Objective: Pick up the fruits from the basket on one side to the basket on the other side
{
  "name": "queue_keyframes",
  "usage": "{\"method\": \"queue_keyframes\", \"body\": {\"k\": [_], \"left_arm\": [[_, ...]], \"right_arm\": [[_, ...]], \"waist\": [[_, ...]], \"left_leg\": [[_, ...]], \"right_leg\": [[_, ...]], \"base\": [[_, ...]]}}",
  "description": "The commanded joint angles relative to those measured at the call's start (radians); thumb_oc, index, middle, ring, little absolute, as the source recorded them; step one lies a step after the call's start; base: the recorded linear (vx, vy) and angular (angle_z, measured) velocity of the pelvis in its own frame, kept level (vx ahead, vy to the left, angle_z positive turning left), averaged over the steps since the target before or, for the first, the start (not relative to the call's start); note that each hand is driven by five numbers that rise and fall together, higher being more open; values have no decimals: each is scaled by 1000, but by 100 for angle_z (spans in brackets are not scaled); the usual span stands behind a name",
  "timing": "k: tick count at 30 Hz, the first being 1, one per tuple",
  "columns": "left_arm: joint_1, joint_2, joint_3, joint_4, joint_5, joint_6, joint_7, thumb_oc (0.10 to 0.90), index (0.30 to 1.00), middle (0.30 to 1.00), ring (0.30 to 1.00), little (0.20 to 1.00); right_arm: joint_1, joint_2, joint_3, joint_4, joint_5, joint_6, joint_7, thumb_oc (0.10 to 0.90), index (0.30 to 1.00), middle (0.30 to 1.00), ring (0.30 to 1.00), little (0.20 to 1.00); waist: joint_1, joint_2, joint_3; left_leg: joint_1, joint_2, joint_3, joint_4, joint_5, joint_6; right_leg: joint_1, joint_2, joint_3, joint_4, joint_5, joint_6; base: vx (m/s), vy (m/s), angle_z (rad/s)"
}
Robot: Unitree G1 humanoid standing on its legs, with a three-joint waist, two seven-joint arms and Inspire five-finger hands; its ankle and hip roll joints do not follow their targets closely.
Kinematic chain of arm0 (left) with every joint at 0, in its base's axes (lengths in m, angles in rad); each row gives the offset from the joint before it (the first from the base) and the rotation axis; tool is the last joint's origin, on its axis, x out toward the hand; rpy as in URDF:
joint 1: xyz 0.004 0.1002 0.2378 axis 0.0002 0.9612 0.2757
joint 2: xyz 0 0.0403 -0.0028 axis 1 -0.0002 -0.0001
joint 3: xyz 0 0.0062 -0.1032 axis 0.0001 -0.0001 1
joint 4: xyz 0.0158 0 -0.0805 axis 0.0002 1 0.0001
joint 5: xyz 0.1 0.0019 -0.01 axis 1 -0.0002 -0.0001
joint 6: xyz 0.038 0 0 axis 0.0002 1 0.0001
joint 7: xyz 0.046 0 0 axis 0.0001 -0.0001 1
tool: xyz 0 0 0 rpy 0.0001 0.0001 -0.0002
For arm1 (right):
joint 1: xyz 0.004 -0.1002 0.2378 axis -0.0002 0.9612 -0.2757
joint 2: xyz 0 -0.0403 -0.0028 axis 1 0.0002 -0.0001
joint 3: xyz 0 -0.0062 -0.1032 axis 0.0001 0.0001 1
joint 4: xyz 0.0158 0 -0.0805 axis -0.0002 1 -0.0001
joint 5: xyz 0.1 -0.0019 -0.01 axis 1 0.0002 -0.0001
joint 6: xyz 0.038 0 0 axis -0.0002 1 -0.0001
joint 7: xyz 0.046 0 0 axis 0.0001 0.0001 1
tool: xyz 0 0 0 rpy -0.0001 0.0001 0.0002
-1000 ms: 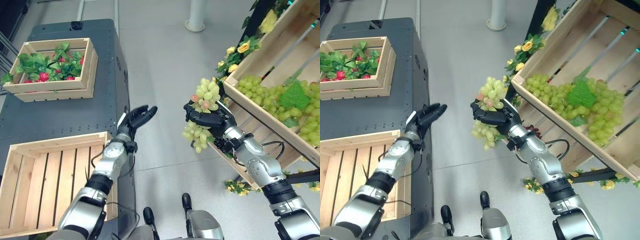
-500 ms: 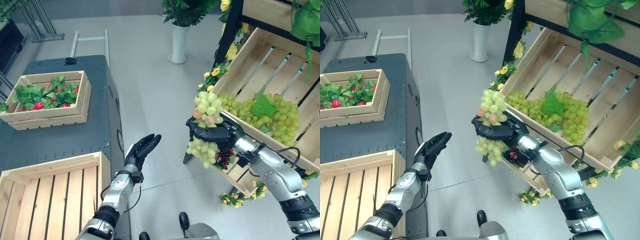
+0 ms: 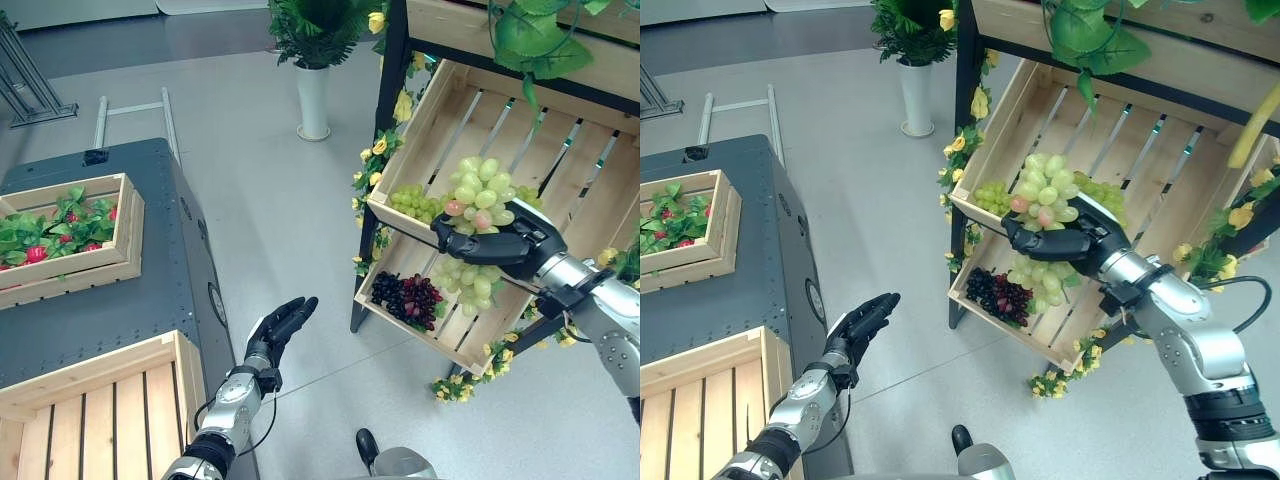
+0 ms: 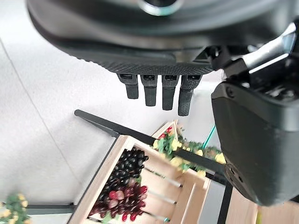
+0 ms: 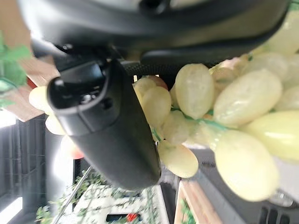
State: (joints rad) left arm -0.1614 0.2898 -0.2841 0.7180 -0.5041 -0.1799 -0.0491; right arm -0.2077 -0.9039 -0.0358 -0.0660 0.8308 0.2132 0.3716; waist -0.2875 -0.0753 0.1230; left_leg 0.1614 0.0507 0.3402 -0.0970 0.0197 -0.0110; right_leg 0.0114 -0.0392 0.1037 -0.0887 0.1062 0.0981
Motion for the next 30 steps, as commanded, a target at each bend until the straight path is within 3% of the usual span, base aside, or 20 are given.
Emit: {"method": "queue_keyframes", "body": {"k": [1,4,9,12,21,26,30], "left_arm": [[-72,37,-45,-10,81,-88,1,800,900,900,900,900],[-61,52,-80,-14,105,-63,-13,800,900,900,900,900],[-38,59,-118,9,103,-44,-51,800,900,900,900,900],[-16,62,-134,25,109,-63,-64,800,900,900,900,900],[-11,76,-130,55,110,-72,-90,800,900,900,900,900],[-10,72,-126,60,118,-67,-97,800,900,900,900,900],[-9,66,-114,75,119,-72,-109,800,900,900,900,900]], "right_arm": [[-205,-50,-138,65,15,-176,-58,400,300,300,300,300],[-256,-102,-136,125,17,-186,-94,400,300,300,300,300],[-350,-205,-117,210,-87,-258,-167,400,300,300,300,300],[-413,-264,-77,260,-126,-270,-181,400,300,300,300,300],[-560,-325,57,355,-179,-315,-215,400,300,300,300,300],[-609,-339,98,388,-217,-296,-213,400,300,300,300,300],[-619,-333,155,420,-286,-278,-143,400,300,300,300,300]], "waist": [[32,12,-72],[39,11,-73],[49,10,-74],[62,10,-77],[97,-1,-92],[108,-5,-95],[120,-12,-94]], "left_leg": [[12,-11,0,10,-110,18],[10,-11,-3,10,-110,18],[7,-12,-14,16,-111,17],[7,-15,-24,15,-109,16],[-4,-18,-50,11,-99,13],[-6,-20,-65,13,-101,14],[-9,-19,-74,18,-102,13]], "right_leg": [[28,24,-7,23,-45,20],[28,24,-5,22,-45,21],[27,25,-7,27,-48,19],[31,23,-16,24,-50,18],[31,18,-43,17,-48,15],[34,16,-51,18,-51,14],[35,13,-62,20,-54,12]], "base": [[23,-28,-4],[27,-40,-1],[27,-15,0],[48,-12,1],[23,-8,2],[24,-7,7],[16,-4,10]]}}
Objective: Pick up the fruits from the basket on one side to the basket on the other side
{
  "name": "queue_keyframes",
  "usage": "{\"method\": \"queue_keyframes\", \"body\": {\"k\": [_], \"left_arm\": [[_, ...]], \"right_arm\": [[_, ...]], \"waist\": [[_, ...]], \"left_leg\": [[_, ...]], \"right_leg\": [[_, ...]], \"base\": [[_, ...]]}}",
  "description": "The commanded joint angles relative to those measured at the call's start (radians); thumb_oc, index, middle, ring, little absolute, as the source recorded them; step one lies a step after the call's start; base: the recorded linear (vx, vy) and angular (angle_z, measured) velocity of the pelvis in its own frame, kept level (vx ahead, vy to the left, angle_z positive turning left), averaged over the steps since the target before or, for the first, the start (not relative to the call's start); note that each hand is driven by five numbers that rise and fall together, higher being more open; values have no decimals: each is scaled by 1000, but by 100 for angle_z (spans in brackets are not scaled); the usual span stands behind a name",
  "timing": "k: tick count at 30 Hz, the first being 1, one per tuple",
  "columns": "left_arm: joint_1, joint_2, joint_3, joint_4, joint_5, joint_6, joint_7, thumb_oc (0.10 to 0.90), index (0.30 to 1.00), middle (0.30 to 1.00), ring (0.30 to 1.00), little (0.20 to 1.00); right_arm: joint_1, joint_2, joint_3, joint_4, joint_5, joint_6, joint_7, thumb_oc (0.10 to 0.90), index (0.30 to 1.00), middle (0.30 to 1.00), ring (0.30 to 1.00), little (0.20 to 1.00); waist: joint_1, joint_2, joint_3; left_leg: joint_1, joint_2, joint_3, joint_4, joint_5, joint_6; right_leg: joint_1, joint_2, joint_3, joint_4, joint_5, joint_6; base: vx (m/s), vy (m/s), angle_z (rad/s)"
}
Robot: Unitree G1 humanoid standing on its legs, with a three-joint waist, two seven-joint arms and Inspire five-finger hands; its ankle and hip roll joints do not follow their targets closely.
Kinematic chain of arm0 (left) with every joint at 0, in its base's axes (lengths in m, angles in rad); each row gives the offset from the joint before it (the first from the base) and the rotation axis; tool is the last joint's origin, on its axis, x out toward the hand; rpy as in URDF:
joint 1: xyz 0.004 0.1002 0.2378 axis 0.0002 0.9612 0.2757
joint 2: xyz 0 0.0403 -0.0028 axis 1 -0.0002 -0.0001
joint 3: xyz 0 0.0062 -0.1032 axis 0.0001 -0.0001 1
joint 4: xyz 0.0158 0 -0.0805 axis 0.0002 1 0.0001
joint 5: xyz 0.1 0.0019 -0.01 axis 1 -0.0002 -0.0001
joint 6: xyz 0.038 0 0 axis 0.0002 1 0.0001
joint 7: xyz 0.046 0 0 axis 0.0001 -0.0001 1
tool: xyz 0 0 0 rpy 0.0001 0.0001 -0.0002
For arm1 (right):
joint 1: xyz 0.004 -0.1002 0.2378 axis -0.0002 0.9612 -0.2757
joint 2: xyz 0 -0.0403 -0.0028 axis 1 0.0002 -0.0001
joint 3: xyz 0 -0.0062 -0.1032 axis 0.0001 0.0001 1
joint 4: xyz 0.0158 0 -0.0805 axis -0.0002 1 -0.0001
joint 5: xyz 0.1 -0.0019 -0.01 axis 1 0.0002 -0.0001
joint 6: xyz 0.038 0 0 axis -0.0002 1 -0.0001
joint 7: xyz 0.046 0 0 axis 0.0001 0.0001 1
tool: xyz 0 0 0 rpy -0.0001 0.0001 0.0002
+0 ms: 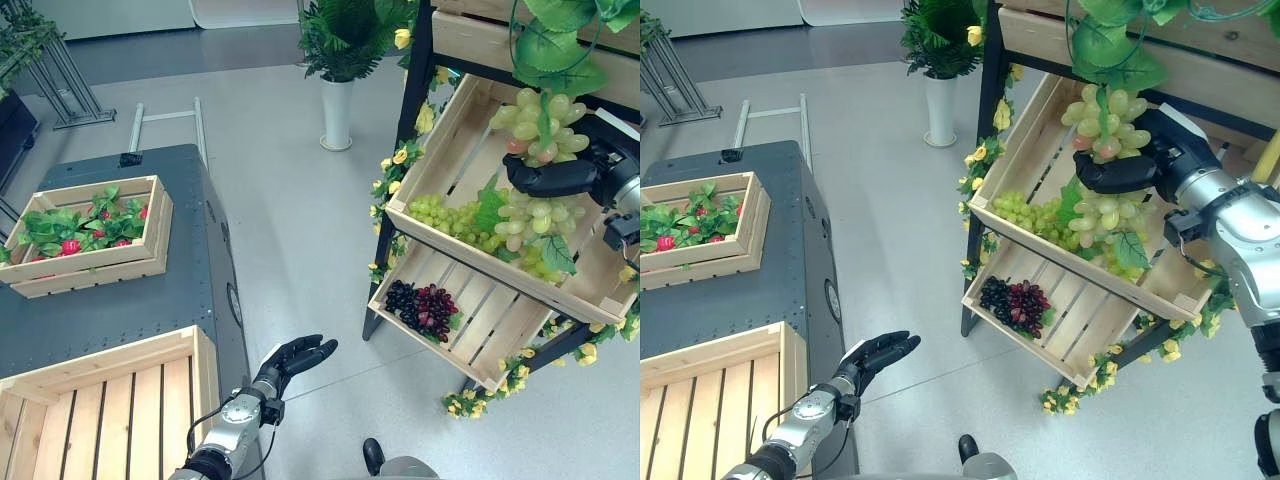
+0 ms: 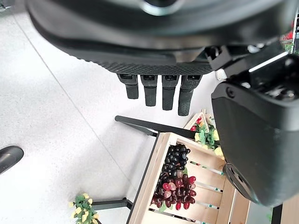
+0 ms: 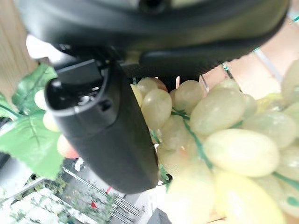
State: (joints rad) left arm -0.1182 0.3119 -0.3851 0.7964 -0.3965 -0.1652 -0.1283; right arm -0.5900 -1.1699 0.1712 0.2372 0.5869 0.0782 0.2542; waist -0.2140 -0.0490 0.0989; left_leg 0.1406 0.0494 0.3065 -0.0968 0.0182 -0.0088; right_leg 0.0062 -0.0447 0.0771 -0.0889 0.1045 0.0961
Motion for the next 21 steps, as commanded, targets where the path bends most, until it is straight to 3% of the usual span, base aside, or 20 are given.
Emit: {"method": "queue_keyframes", "body": {"k": [1,6,8,13,21], "left_arm": [[-52,44,-12,-3,11,-86,-30,800,900,900,900,900],[-56,48,-5,-4,12,-76,-32,800,900,900,900,900],[-56,52,-2,-13,11,-69,-27,800,900,900,900,900],[-57,58,-7,-17,13,-68,-24,800,900,900,900,900],[-69,68,-25,-29,1,-59,-18,800,900,900,900,900]], "right_arm": [[-235,-66,-50,120,-57,-139,-14,400,300,300,300,300],[-219,-80,4,182,-204,-161,35,400,300,300,300,300],[-205,-102,35,228,-323,-177,50,400,300,300,300,300],[-213,-146,105,325,-418,-186,54,400,300,300,300,300],[-252,-175,192,557,-615,-129,53,400,300,300,300,300]], "waist": [[47,-39,-70],[52,-43,-69],[53,-45,-67],[52,-48,-62],[49,-45,-51]], "left_leg": [[12,-18,-41,18,-101,11],[12,-17,-40,17,-100,12],[11,-16,-38,17,-100,13],[10,-16,-33,17,-96,14],[9,-15,-18,17,-95,16]], "right_leg": [[41,18,-37,20,-53,14],[38,17,-44,21,-53,15],[37,17,-46,22,-53,15],[31,19,-42,25,-49,15],[21,21,-30,30,-43,18]], "base": [[0,0,0],[2,-3,2],[0,0,0],[-7,1,0],[-19,5,-1]]}}
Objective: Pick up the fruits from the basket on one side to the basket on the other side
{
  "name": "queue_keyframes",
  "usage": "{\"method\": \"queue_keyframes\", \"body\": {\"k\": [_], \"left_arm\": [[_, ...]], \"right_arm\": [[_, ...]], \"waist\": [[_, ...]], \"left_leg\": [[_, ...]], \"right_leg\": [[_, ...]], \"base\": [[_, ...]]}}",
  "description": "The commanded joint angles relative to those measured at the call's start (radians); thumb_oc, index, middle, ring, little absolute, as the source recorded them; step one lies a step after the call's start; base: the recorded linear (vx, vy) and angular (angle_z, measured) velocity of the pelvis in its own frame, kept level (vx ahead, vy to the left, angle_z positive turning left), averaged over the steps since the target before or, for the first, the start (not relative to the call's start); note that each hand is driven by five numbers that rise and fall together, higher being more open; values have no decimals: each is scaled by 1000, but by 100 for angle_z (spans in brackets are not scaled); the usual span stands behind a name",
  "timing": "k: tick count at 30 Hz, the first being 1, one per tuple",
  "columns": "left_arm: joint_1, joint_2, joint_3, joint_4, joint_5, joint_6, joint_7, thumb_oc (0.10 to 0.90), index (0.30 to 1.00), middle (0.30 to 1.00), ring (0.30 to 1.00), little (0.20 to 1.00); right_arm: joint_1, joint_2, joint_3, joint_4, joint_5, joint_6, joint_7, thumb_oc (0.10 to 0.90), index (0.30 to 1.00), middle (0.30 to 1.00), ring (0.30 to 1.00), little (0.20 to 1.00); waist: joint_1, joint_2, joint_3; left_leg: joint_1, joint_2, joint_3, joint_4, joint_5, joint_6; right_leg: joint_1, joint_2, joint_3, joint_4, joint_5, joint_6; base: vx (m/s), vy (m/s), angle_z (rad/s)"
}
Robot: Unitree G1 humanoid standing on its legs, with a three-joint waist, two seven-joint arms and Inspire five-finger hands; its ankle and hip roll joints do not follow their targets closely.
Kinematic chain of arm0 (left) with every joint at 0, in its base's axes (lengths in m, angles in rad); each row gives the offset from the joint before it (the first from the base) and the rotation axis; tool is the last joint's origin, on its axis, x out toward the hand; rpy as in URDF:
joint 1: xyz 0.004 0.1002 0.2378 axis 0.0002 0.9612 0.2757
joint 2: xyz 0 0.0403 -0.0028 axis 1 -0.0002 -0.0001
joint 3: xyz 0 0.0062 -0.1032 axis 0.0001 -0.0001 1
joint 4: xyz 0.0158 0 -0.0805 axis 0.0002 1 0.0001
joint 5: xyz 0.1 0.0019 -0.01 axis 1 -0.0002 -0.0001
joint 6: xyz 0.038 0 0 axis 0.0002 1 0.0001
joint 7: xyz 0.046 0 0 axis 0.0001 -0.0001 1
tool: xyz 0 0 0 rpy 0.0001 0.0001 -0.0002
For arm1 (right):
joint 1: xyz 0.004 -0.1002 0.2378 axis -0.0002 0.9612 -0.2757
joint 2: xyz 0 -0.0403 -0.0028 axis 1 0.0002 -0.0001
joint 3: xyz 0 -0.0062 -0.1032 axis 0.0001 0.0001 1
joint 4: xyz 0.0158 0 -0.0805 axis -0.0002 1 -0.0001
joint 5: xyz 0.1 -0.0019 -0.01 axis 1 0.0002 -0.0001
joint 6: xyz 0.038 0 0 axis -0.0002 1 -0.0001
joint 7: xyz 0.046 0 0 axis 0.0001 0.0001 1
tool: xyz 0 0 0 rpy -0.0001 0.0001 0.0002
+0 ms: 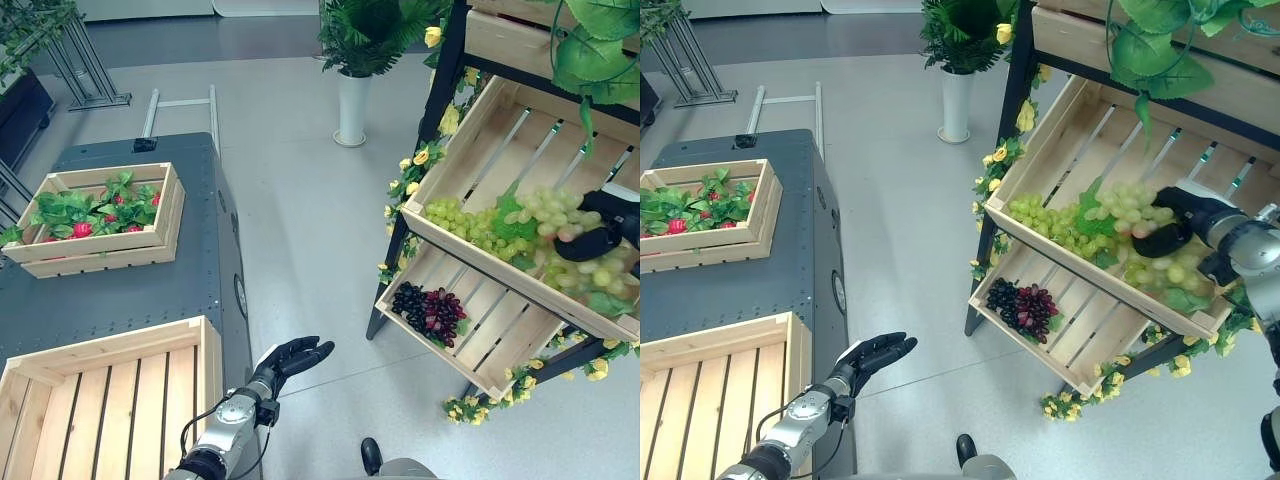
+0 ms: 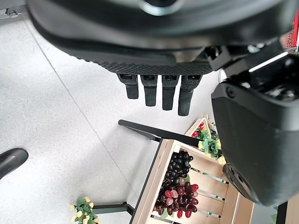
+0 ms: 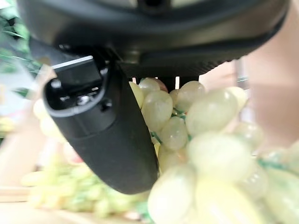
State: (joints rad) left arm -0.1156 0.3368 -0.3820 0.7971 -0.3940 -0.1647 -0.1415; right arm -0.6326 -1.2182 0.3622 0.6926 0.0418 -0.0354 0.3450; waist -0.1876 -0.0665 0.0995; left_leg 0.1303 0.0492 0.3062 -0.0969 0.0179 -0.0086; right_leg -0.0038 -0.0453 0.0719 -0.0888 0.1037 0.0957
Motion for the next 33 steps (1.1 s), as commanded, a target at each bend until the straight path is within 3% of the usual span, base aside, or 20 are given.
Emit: {"method": "queue_keyframes", "body": {"k": [1,6,7,25,33], "left_arm": [[-74,43,-31,-32,-3,-56,-6,800,900,900,900,900],[-82,46,-38,-35,-14,-43,-12,800,900,900,900,900],[-83,47,-38,-37,-16,-40,-11,800,900,900,900,900],[-79,43,-39,-42,-3,-18,-19,800,900,900,900,900],[-63,33,-21,-15,19,-18,-30,800,900,900,900,900]], "right_arm": [[-217,-126,10,124,-80,-11,-32,400,300,300,300,300],[-222,-113,14,202,-93,13,-31,400,300,300,300,300],[-223,-112,12,208,-92,15,-42,800,900,900,900,900],[-198,-100,-38,86,-53,29,-159,800,900,900,900,900],[-106,-74,-113,-70,-136,18,-253,800,900,900,900,900]], "waist": [[22,-27,-49],[24,-25,-44],[24,-25,-43],[12,-14,-47],[5,-11,-52]], "left_leg": [[21,-15,-18,17,-95,16],[20,-15,-15,14,-92,18],[19,-15,-14,14,-91,18],[11,-19,-5,13,-96,20],[10,-23,-10,15,-101,22]], "right_leg": [[34,22,-25,30,-43,19],[29,24,-20,32,-40,19],[29,24,-19,32,-40,19],[16,23,-7,33,-42,20],[15,26,0,33,-46,19]], "base": [[-43,14,-1],[-13,-1,0],[-46,-1,1],[-8,0,0],[0,0,0]]}}
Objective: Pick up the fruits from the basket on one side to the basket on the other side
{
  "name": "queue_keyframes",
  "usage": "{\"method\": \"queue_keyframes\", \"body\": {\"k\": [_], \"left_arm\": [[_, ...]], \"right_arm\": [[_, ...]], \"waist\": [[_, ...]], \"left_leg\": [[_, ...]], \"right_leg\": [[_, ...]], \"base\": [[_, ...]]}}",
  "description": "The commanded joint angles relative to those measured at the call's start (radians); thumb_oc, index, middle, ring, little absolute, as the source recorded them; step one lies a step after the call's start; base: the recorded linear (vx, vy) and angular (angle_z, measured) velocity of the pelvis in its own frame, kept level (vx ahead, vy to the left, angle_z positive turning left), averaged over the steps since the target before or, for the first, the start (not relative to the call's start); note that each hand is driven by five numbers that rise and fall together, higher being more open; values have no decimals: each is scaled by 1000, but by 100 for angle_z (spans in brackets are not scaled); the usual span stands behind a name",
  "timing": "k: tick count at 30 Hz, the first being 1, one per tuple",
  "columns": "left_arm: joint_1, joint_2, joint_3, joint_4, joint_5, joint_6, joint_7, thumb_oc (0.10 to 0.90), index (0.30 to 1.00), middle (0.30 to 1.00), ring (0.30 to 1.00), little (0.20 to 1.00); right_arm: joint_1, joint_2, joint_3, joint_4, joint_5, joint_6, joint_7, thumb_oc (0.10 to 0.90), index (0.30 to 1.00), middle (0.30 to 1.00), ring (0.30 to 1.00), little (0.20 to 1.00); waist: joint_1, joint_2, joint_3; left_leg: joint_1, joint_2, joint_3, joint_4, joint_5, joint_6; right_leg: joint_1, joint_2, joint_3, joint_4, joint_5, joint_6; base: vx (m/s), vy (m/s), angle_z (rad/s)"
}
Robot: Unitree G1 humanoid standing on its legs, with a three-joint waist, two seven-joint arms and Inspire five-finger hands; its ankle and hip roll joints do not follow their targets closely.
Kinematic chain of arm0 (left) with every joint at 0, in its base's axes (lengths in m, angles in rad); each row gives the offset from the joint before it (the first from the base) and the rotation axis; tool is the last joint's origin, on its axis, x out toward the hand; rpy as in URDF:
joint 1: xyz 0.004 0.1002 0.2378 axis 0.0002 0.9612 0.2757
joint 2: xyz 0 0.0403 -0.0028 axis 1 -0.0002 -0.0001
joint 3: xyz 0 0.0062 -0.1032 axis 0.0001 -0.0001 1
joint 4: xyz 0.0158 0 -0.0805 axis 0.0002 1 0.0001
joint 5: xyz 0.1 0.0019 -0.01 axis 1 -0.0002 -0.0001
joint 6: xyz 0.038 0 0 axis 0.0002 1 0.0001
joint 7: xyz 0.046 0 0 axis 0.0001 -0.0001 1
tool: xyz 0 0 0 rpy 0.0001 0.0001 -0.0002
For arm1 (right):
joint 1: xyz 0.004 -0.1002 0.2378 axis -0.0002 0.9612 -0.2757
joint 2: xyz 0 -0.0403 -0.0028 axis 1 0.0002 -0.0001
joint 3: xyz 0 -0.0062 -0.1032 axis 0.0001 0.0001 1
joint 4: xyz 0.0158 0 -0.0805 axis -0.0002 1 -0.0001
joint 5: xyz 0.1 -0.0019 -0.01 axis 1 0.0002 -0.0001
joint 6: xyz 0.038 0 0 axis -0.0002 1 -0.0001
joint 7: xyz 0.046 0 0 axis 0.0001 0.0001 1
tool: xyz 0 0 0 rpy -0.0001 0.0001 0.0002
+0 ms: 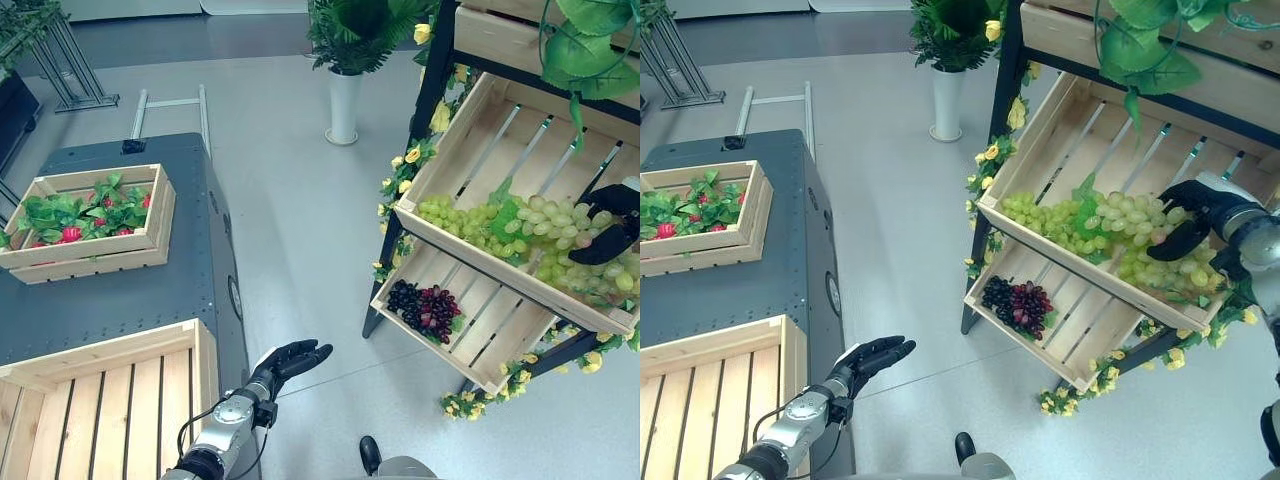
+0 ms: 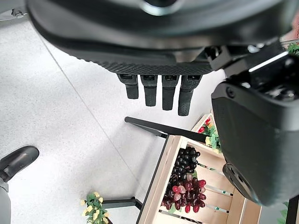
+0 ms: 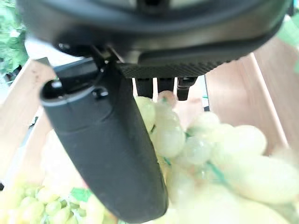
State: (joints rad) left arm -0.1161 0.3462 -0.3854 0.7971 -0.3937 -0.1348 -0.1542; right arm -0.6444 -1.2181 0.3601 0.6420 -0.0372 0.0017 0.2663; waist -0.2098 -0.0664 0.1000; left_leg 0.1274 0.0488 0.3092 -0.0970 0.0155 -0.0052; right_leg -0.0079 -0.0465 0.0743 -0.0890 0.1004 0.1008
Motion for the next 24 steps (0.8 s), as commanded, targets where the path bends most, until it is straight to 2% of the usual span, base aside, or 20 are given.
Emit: {"method": "queue_keyframes", "body": {"k": [1,5,11,16,24], "left_arm": [[-61,23,-18,-10,21,-48,-19,800,900,900,900,900],[-58,16,-11,4,36,-49,-25,800,900,900,900,900],[-50,4,-4,9,50,-59,-29,800,900,900,900,900],[-42,-3,4,12,61,-62,-39,800,900,900,900,900],[-23,-6,20,23,80,-57,-46,800,900,900,900,900]], "right_arm": [[-78,-70,-121,-38,-74,-19,-197,800,900,900,900,900],[-1,-47,-196,-129,-140,8,-277,800,900,900,900,900],[97,-21,-292,-244,-217,14,-374,800,900,900,900,900],[144,-15,-335,-304,-239,28,-381,800,900,900,900,900],[189,-24,-395,-359,-222,15,-387,800,900,900,900,900]], "waist": [[26,-11,-53],[16,-9,-55],[4,-4,-57],[-1,-2,-60],[-7,-3,-67]], "left_leg": [[14,-23,-13,15,-99,20],[14,-25,-11,16,-102,23],[14,-27,-10,18,-108,27],[14,-28,-9,22,-114,30],[16,-27,-8,26,-122,33]], "right_leg": [[20,27,0,32,-43,14],[19,30,10,31,-43,16],[16,34,28,31,-44,18],[15,37,40,32,-46,17],[14,41,47,40,-54,16]], "base": [[0,0,0],[0,0,0],[0,0,0],[6,4,-2],[2,0,0]]}}
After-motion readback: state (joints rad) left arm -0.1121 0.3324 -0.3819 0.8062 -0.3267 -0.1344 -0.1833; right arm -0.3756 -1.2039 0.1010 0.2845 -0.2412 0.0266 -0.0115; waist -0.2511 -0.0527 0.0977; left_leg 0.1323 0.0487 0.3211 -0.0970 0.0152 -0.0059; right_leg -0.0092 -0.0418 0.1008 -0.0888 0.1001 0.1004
